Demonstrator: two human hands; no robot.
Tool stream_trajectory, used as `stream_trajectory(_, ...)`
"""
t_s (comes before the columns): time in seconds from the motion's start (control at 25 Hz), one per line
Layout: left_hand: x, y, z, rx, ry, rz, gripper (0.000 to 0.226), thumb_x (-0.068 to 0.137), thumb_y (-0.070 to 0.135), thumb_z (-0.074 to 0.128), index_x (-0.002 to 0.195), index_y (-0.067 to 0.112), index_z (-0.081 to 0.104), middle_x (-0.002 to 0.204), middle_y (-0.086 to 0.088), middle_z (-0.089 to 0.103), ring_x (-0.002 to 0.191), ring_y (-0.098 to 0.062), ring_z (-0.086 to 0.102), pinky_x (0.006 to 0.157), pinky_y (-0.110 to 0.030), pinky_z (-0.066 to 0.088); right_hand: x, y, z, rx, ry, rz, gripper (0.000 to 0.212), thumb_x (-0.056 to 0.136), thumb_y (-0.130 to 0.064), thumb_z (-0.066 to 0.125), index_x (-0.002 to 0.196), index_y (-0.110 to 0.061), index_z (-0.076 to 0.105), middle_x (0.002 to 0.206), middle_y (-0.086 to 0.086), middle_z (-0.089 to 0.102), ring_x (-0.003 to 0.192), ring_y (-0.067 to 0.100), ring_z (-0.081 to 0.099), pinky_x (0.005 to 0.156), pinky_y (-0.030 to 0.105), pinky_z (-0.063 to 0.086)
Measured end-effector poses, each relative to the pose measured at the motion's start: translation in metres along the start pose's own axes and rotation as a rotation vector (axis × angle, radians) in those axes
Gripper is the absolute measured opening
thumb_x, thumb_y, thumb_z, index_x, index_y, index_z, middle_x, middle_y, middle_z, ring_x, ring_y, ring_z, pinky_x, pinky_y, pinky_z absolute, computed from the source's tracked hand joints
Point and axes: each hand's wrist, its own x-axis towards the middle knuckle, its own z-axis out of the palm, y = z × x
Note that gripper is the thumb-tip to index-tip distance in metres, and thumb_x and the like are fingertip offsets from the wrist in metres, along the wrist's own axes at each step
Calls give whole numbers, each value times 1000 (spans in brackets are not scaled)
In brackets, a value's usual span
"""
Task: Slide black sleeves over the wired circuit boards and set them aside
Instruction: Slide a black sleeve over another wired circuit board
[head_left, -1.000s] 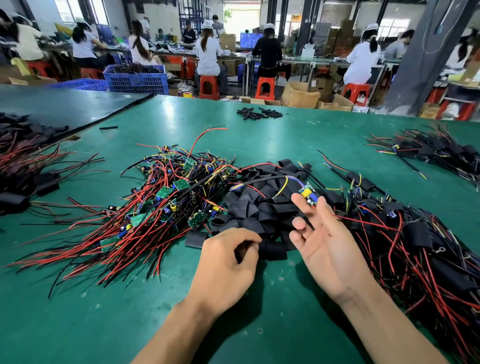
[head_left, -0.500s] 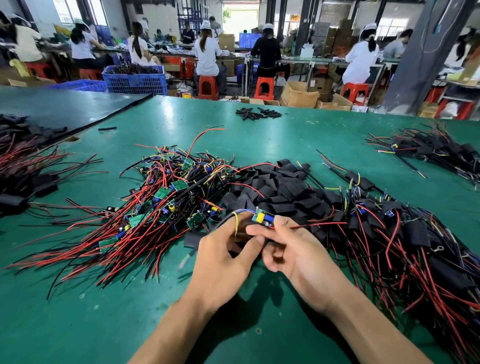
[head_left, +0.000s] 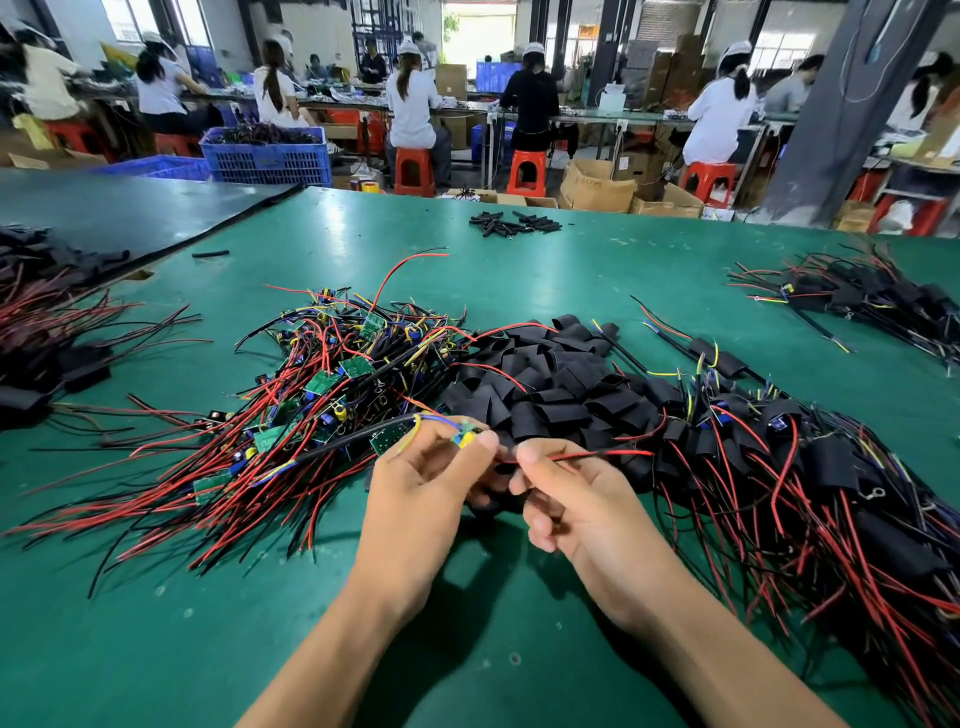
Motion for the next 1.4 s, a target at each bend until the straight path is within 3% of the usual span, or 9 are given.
stream_trajectory(0.16, 11, -6, -9, 28, 233, -29, 13, 95, 18, 65, 93, 6, 61, 85, -7, 77, 69, -25, 74, 59, -27, 56, 7, -1, -25, -574, 217, -250, 25, 79, -23, 83, 97, -34, 70, 87, -11, 69, 65, 3, 55, 64, 15, 45)
stream_trajectory(0.32, 17, -10, -15, -29, 344, -68, 13, 99, 19, 60, 93, 9, 54, 84, -10, 76, 69, -30, 75, 57, -29, 59, 6, 0, -33, -1031, 168, -349, 39, 66, -47, 80, 101, -39, 68, 98, -24, 59, 96, -7, 51, 79, 4, 35)
stream_trajectory(0.44, 16, -8, -14, -126, 323, -82, 11, 98, 13, 61, 94, 8, 53, 83, -15, 76, 76, -32, 76, 63, -29, 60, 6, 5, -29, -1246, 93, -296, 52, 63, -66, 65, 108, -38, 68, 103, -24, 52, 101, -2, 46, 91, 20, 39)
stream_trajectory(0.56, 14, -6, -14, -181, 259, -92, 12, 92, 1, 66, 93, 5, 54, 86, -18, 75, 84, -35, 75, 72, -32, 61, 6, 8, -28, -1366, 99, -326, 48, 78, -57, 70, 120, -32, 67, 108, -15, 51, 110, 11, 45, 99, 35, 39)
stream_trajectory(0.68, 12, -4, -13, -248, 227, -146, 13, 92, -3, 63, 94, 4, 53, 86, -19, 74, 79, -38, 75, 67, -34, 62, 6, 8, -28, -1364, 121, -340, 46, 85, -51, 70, 126, -28, 67, 112, -10, 54, 113, 15, 47, 101, 33, 36)
stream_trajectory(0.84, 9, -2, -11, -242, 205, -172, 12, 92, -2, 63, 92, 4, 53, 86, -19, 75, 76, -39, 74, 62, -32, 60, 5, 7, -27, -1339, 106, -353, 36, 86, -48, 71, 118, -32, 70, 109, -11, 54, 110, 13, 48, 99, 35, 38)
stream_trajectory(1.04, 9, -2, -12, -198, 202, -161, 14, 90, -2, 66, 90, 6, 55, 84, -14, 74, 83, -37, 75, 72, -38, 63, 4, 4, -27, -1210, 176, -491, 9, 92, -32, 69, 97, -27, 75, 97, -13, 59, 99, 12, 56, 91, 41, 45)
stream_trajectory(1.24, 11, -1, -13, -264, 171, -178, 13, 88, 6, 67, 94, 4, 56, 98, -18, 75, 85, -32, 75, 74, -36, 62, 6, -4, -25, -751, 354, -496, 12, 92, -16, 70, 87, -28, 70, 85, -17, 68, 80, 1, 62, 72, 9, 42)
stream_trajectory(1.4, 13, -1, -13, -299, 175, -198, 11, 90, 10, 65, 94, 6, 56, 94, -22, 75, 85, -33, 75, 70, -33, 62, 10, -10, -30, -435, 432, -410, 11, 99, -17, 60, 92, -24, 63, 67, -3, 65, 59, 6, 54, 60, 16, 42)
